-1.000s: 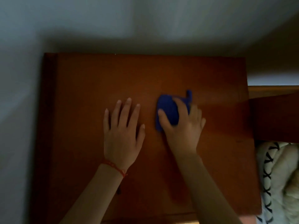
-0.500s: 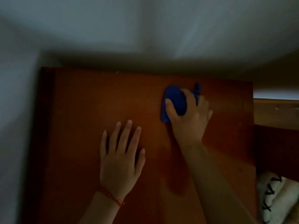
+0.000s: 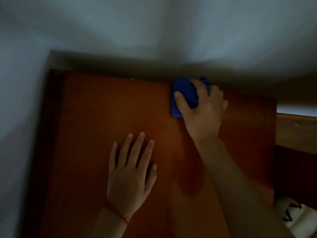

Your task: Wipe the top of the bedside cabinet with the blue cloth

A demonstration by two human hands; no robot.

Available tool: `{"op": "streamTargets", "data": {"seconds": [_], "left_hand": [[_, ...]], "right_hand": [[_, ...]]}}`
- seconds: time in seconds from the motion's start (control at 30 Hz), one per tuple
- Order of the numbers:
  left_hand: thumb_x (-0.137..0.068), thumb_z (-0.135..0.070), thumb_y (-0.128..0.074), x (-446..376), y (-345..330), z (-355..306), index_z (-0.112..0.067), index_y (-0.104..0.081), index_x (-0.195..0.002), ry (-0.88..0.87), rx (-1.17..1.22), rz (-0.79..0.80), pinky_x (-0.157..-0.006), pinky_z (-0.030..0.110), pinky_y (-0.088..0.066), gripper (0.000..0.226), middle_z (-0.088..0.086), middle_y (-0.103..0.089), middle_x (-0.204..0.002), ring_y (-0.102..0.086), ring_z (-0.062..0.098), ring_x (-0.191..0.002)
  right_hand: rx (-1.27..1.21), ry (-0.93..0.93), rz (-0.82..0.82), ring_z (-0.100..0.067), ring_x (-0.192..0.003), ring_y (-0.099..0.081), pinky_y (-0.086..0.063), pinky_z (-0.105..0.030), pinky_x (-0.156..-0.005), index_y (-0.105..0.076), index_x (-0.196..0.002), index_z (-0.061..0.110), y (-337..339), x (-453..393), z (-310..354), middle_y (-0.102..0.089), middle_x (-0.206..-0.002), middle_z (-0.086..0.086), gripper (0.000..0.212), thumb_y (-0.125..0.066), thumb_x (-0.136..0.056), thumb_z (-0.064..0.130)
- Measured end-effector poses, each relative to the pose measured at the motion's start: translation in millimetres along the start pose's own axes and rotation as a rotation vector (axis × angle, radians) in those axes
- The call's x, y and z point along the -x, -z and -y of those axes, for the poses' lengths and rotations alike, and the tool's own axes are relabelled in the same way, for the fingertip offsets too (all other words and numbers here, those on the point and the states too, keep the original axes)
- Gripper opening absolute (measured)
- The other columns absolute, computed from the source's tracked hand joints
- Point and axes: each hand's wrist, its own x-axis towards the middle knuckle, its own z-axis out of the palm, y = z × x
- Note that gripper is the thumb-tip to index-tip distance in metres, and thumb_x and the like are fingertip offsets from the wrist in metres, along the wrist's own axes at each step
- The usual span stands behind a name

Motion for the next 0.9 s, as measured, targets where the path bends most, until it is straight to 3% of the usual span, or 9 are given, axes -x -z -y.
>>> {"op": "streamTargets", "data": {"seconds": [0.1, 0.27, 0.37, 0.47, 0.67, 0.8, 0.9], "left_hand": [[-0.090, -0.036, -0.041, 0, -1, -1, -0.016, -0.044, -0.132, 0.004, -0.005, -0.006, -0.107, 0.053, -0.020, 0.047, 0.011, -0.045, -0.139, -0.034, 0.031, -0.130], [-0.090, -0.035, -0.041, 0, -2, -2, -0.015, -0.042, -0.132, 0.006, -0.001, -0.016, -0.108, 0.053, -0.020, 0.046, 0.013, -0.046, -0.138, -0.033, 0.031, -0.131], [-0.091, -0.033, -0.040, 2, 2, -2, -0.016, -0.041, -0.134, 0.015, 0.039, -0.039, -0.108, 0.051, -0.020, 0.046, 0.013, -0.046, -0.139, -0.033, 0.030, -0.131], [-0.091, -0.032, -0.040, 10, 6, -1, -0.016, -0.040, -0.134, 0.041, 0.034, -0.049, -0.107, 0.050, -0.021, 0.046, 0.013, -0.044, -0.139, -0.033, 0.031, -0.131], [-0.097, -0.038, -0.029, 38, 3, 3, -0.017, -0.042, -0.133, 0.092, -0.035, -0.026, -0.107, 0.051, -0.018, 0.044, 0.013, -0.044, -0.139, -0.033, 0.032, -0.129], [-0.097, -0.039, -0.026, 40, 2, 5, -0.017, -0.041, -0.134, 0.091, -0.049, -0.022, -0.107, 0.051, -0.018, 0.045, 0.012, -0.040, -0.141, -0.033, 0.032, -0.130], [-0.095, -0.038, -0.030, 39, 3, 6, -0.016, -0.040, -0.134, 0.084, -0.048, -0.023, -0.107, 0.051, -0.019, 0.046, 0.013, -0.042, -0.141, -0.032, 0.032, -0.131]], "right_hand": [[-0.006, -0.101, -0.060, -0.033, -0.090, -0.050, -0.025, -0.032, -0.077, -0.057, -0.116, 0.015, -4, 3, 11, -0.056, -0.101, -0.017, 0.053, -0.046, -0.081, 0.052], [0.018, 0.083, 0.013, -0.032, -0.090, -0.050, -0.024, -0.030, -0.074, -0.056, -0.117, 0.015, -11, -10, 17, -0.056, -0.101, -0.016, 0.052, -0.048, -0.082, 0.052], [-0.024, 0.112, 0.015, -0.027, -0.088, -0.047, -0.020, -0.026, -0.074, -0.055, -0.116, 0.015, -1, 31, 12, -0.056, -0.102, -0.016, 0.050, -0.048, -0.083, 0.052], [-0.026, 0.160, 0.073, -0.025, -0.082, -0.049, -0.026, -0.028, -0.074, -0.057, -0.110, 0.016, 10, 73, 7, -0.057, -0.098, -0.014, 0.047, -0.049, -0.082, 0.052], [-0.012, 0.090, -0.024, -0.031, -0.086, -0.051, -0.023, -0.031, -0.070, -0.059, -0.113, 0.014, -13, 8, 22, -0.057, -0.097, -0.016, 0.050, -0.047, -0.083, 0.052], [-0.073, 0.125, 0.037, -0.025, -0.085, -0.050, -0.026, -0.028, -0.076, -0.055, -0.115, 0.016, 1, 76, 21, -0.057, -0.101, -0.013, 0.047, -0.049, -0.085, 0.052], [-0.065, 0.175, 0.109, -0.024, -0.078, -0.050, -0.030, -0.030, -0.071, -0.060, -0.108, 0.016, 13, 112, 17, -0.059, -0.093, -0.012, 0.045, -0.051, -0.083, 0.052]]}}
